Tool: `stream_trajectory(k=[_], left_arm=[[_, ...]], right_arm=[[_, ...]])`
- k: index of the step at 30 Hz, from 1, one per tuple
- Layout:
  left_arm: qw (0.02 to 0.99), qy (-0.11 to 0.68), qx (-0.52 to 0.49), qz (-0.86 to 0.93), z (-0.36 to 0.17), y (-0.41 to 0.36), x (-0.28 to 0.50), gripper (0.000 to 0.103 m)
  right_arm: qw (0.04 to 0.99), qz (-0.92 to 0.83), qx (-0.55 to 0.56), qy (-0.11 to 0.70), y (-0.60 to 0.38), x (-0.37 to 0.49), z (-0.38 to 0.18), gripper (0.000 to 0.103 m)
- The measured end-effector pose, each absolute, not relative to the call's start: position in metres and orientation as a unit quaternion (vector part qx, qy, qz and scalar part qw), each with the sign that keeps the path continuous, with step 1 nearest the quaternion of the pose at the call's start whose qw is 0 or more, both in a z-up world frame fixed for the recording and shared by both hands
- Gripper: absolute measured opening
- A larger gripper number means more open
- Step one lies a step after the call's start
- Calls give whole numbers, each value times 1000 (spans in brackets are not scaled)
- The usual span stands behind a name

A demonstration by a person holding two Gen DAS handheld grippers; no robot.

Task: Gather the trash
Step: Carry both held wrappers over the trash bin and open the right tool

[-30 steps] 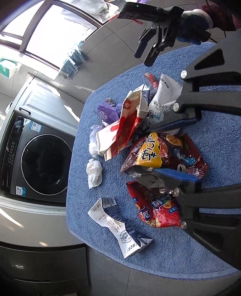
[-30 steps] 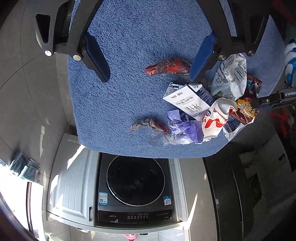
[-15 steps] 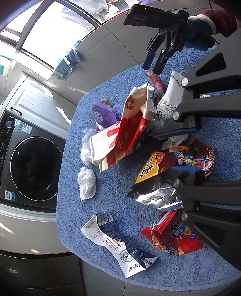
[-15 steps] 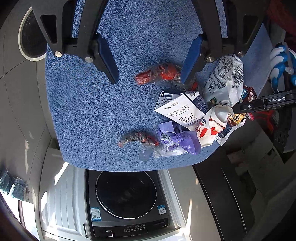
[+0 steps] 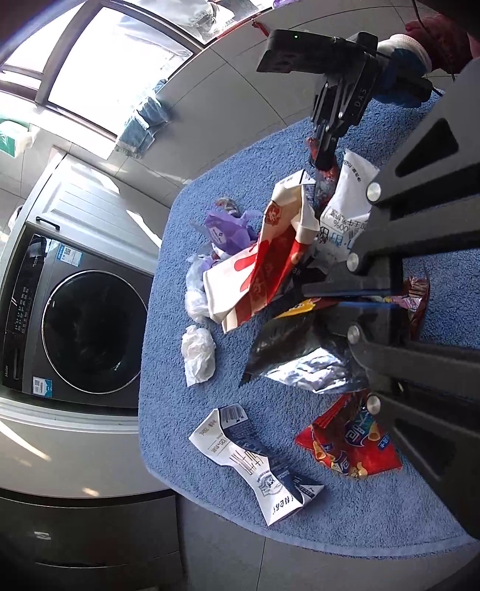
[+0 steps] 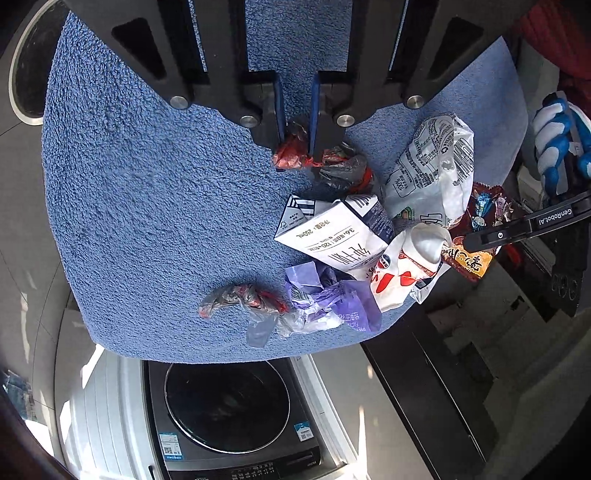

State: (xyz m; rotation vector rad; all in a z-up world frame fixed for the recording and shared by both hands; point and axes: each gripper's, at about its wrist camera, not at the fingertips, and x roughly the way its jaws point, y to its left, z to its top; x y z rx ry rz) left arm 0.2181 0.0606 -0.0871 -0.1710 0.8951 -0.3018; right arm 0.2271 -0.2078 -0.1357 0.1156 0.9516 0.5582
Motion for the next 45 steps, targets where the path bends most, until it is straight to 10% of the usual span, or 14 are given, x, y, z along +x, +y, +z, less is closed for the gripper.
stream_trajectory(k=[26, 45], left_arm=[[935, 296, -20, -193, 43, 23, 141, 1], [811, 396, 116, -415, -28, -310, 200, 2]], right_arm=[[937, 165, 48, 305, -281, 98, -28, 7], [915, -106, 76, 382, -490, 69, -88, 7]])
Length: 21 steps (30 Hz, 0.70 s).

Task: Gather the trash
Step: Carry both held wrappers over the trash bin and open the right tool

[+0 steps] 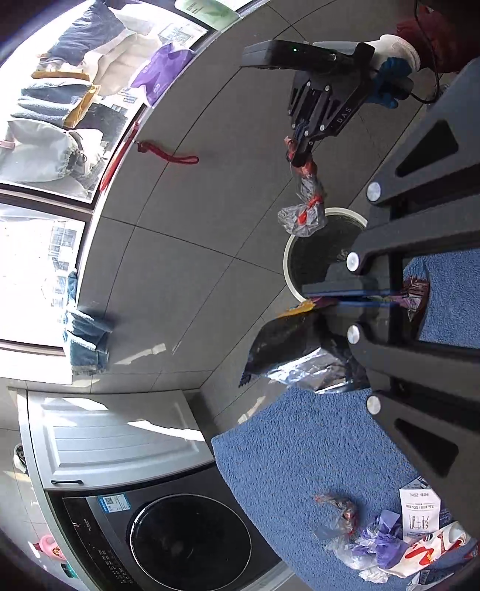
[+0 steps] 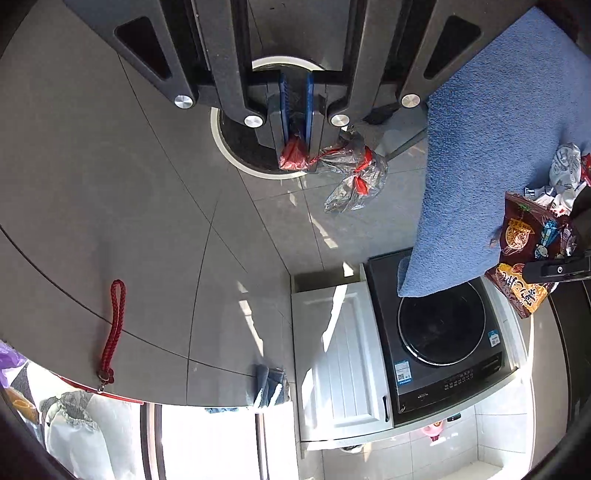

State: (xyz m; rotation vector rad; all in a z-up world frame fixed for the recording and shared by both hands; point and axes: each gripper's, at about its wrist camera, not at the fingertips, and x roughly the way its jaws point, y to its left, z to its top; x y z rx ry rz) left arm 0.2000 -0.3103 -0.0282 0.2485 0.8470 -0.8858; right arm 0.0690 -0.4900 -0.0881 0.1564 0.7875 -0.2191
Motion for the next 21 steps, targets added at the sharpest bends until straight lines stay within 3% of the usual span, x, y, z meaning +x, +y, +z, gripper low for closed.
stream_trajectory(k=[8, 15, 18, 21], left_arm=[[756, 448, 146, -454, -105, -423, 219, 2], [723, 497, 139, -460, -161, -473, 233, 4], [710, 516, 130, -461, -179, -482, 239, 10], [705, 527, 126, -457, -191, -488, 244, 24]], right_arm=[[878, -159, 104, 439, -540, 100, -153, 7], [857, -167, 117, 474, -557, 128, -196, 9], [851, -165, 123, 483, -563, 135, -212, 9], [846, -159, 127, 493, -566, 146, -227, 10]])
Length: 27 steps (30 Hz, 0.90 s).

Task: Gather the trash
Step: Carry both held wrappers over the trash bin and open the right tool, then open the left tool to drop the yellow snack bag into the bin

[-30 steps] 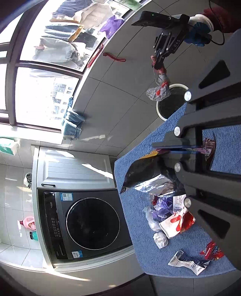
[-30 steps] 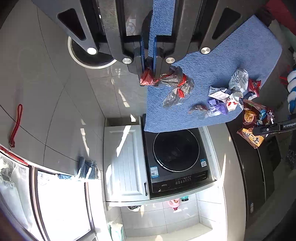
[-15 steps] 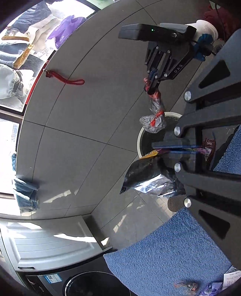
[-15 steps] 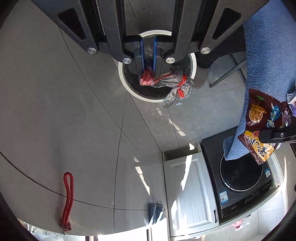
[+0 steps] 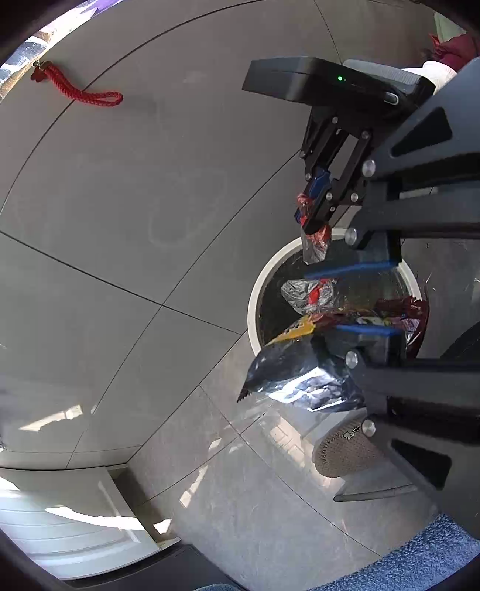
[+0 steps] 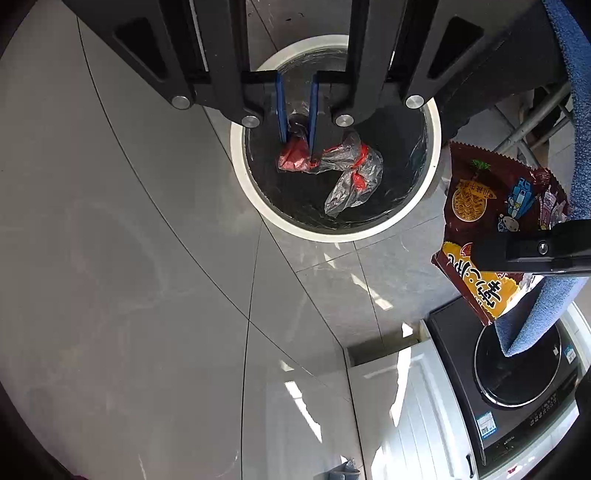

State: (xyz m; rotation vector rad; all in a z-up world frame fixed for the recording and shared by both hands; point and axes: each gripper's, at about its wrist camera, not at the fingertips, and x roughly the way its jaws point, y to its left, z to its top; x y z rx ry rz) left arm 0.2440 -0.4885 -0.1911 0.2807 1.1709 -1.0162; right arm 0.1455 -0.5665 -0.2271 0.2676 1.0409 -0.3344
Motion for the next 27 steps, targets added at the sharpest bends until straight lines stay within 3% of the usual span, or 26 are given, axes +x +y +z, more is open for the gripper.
stream_trajectory(k=[6, 9, 10, 27], left_arm=[[690, 548, 105, -461, -204, -492, 252, 29], [688, 553, 95, -460, -207, -493, 256, 43], [686, 557, 91, -460, -207, -493, 257, 48], [646, 626, 41, -434, -215, -492, 262, 76]], right_arm=[[837, -162, 131, 505, -569, 149, -244, 23], [837, -162, 132, 506, -571, 144, -244, 27], [836, -163, 131, 507, -571, 142, -243, 27], [846, -188, 124, 484, -564, 103, -211, 29]])
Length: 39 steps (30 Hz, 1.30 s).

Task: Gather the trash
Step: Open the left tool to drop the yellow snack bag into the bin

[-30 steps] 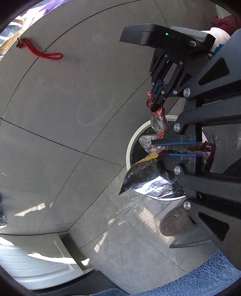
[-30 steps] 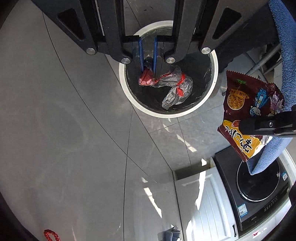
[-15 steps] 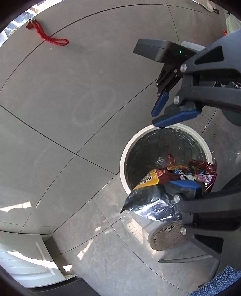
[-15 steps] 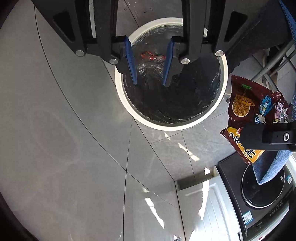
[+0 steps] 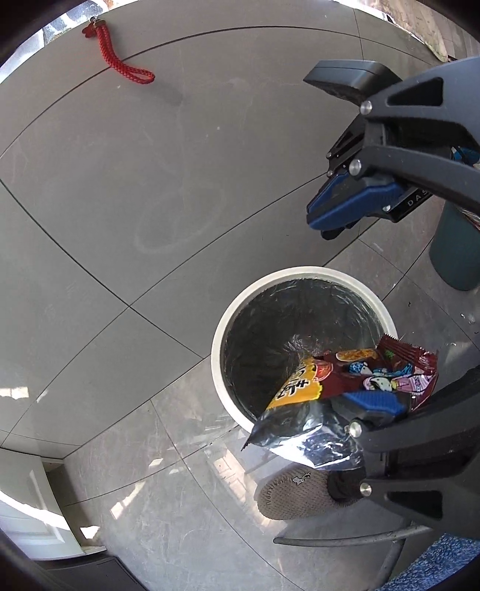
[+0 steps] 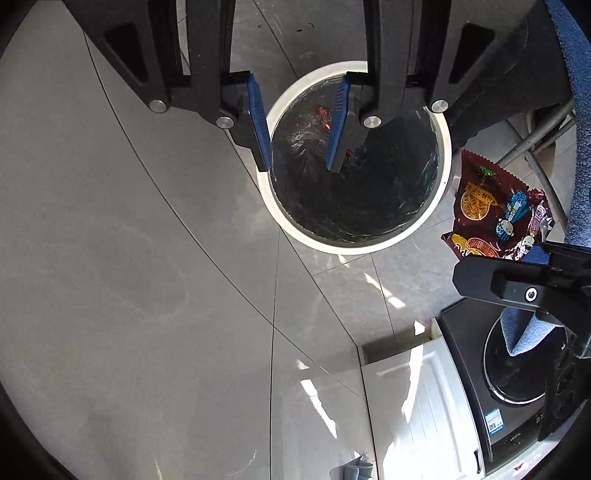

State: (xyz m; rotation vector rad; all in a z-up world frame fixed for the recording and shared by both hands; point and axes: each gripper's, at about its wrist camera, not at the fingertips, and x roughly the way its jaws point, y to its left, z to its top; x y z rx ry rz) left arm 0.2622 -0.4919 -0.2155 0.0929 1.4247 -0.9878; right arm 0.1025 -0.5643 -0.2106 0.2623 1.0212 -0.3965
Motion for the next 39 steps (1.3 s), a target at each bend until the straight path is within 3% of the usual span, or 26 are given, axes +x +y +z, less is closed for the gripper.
stream_trajectory(k=[22, 30, 39], left_arm=[[621, 659, -18, -424, -224, -498, 267, 77], [673, 599, 22, -433, -186, -483, 251, 77], [750, 505, 64, -423, -103, -411, 224, 77]], right_arm=[[863, -172, 158, 448, -556, 84, -202, 33], [867, -173, 159, 441, -556, 78, -195, 33], [886, -160, 122, 417, -530, 73, -151, 33]])
